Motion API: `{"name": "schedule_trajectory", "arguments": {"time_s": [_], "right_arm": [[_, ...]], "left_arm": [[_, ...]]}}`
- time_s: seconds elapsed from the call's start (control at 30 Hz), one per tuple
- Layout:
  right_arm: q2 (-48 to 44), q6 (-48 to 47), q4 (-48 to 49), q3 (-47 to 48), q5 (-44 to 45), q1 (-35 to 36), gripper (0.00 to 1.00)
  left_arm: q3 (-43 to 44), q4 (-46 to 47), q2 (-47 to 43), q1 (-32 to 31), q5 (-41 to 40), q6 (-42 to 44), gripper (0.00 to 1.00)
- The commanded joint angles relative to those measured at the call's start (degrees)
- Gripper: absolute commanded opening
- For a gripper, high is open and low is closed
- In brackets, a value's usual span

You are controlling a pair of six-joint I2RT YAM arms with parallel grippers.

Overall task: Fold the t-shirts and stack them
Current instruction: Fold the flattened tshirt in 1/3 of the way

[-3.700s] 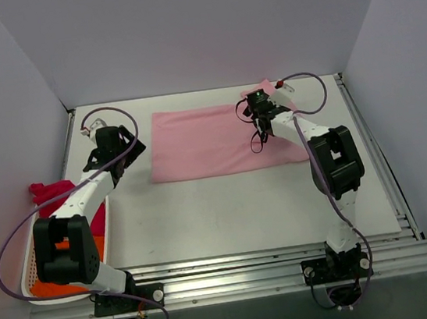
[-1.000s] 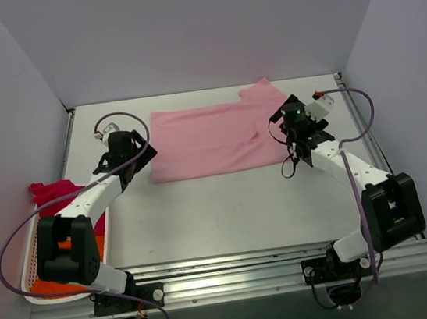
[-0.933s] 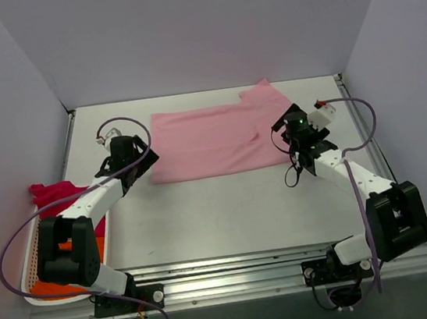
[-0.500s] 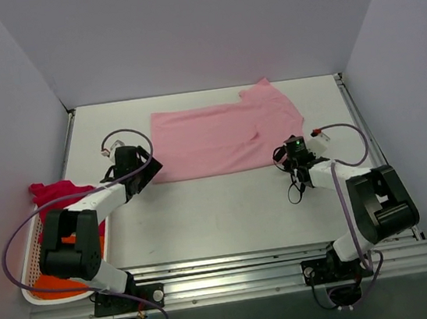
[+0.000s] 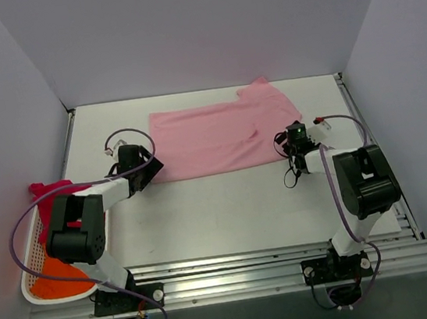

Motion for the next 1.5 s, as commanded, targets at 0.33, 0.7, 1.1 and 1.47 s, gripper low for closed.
{"name": "schedule_trajectory", "arguments": {"time_s": [0.33,0.7,1.1,1.47], "right_arm": [[4.0,0.4,-3.1,-0.9,-3.1,-0.4,0.22],[-1.4,2.5,-9.2,-4.0,-1.3,-0.4,0.0],[-21.3,5.5,-22.2,-13.0,0.7,0.0,0.0],[-43.7,5.4,-37.5,-17.2,0.8,0.9,0.65]], "left_arm": [[3.0,3.7,3.9,0.5,1.8,0.0,0.2],[0.0,-0.8,-3.8,0.6,-1.3,-0.6,0.02],[-11.2,-10.0,-24.1,0.3,-4.0,-3.2,0.02],[-16.4,-22.0,-42.4,-0.4,-4.7,-5.0,0.26]]}}
